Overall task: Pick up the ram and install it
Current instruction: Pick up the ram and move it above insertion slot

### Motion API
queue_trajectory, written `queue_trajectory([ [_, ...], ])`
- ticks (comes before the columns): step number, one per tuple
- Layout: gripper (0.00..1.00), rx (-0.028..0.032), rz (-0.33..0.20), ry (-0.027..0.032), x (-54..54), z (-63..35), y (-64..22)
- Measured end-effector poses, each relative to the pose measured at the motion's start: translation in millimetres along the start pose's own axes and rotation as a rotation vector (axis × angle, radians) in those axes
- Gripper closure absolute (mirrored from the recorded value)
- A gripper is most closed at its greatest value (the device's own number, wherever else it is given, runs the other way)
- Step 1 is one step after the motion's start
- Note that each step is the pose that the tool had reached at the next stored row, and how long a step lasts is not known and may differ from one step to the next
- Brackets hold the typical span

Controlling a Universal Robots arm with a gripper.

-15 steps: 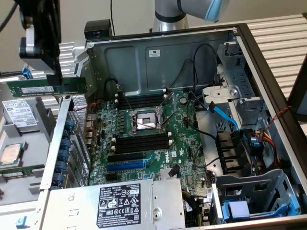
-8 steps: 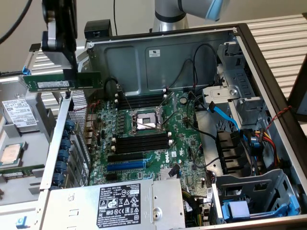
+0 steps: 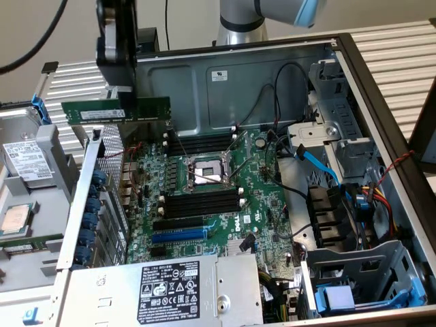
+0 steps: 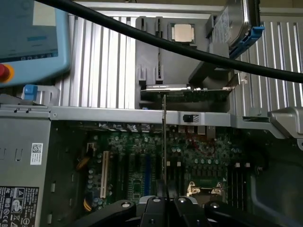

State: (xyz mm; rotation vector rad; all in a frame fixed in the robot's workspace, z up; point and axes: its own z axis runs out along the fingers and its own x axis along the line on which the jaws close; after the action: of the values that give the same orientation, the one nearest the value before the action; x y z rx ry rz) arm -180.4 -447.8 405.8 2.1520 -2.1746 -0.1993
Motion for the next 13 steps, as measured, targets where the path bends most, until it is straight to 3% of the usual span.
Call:
queue_trajectory([
  [13, 0.88, 0.0046, -0.003, -0.0003, -3.2, -6.8, -49.2],
])
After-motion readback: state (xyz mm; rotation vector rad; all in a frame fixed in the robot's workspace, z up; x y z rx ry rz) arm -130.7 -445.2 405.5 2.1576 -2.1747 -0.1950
